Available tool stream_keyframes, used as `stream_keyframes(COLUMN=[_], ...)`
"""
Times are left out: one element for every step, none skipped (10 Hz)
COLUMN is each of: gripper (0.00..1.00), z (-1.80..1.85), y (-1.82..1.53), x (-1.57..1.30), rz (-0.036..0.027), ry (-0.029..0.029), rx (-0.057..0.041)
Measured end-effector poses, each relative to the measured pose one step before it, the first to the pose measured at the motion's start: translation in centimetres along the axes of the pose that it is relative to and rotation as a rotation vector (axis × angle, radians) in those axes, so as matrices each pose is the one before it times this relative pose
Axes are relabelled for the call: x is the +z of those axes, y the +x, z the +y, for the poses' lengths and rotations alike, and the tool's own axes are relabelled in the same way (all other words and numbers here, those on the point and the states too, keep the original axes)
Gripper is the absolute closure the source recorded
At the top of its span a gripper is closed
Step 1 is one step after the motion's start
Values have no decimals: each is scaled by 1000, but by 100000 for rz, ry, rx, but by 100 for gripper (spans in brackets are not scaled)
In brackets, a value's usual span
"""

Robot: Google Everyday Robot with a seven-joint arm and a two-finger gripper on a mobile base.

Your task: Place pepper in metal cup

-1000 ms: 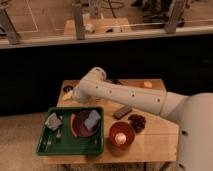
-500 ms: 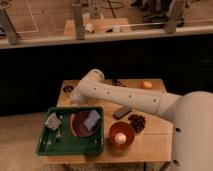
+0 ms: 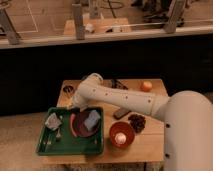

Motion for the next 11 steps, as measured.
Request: stream_keyframes(gripper=[34,34,34,34,34,34,34,34,34,34,34], z=[-138,173,390,-82,120,338,23,-81,-2,64,-24], y=[-141,-204,-101,44,21,-163,-81,-95,-84,-158,-119], x=[352,333,47,23,154,494,329,95,-13,252,218], rz=[-1099,-1202,-297,173,-283,-724,-93,-283,-404,-850,-637], ry=[-156,-208,-972,167,278,165,358,90,-131,-604,-426], rx=[-968,-285,-16,-111,-722,-903,-1204,-1803,-1382,-1446,-766])
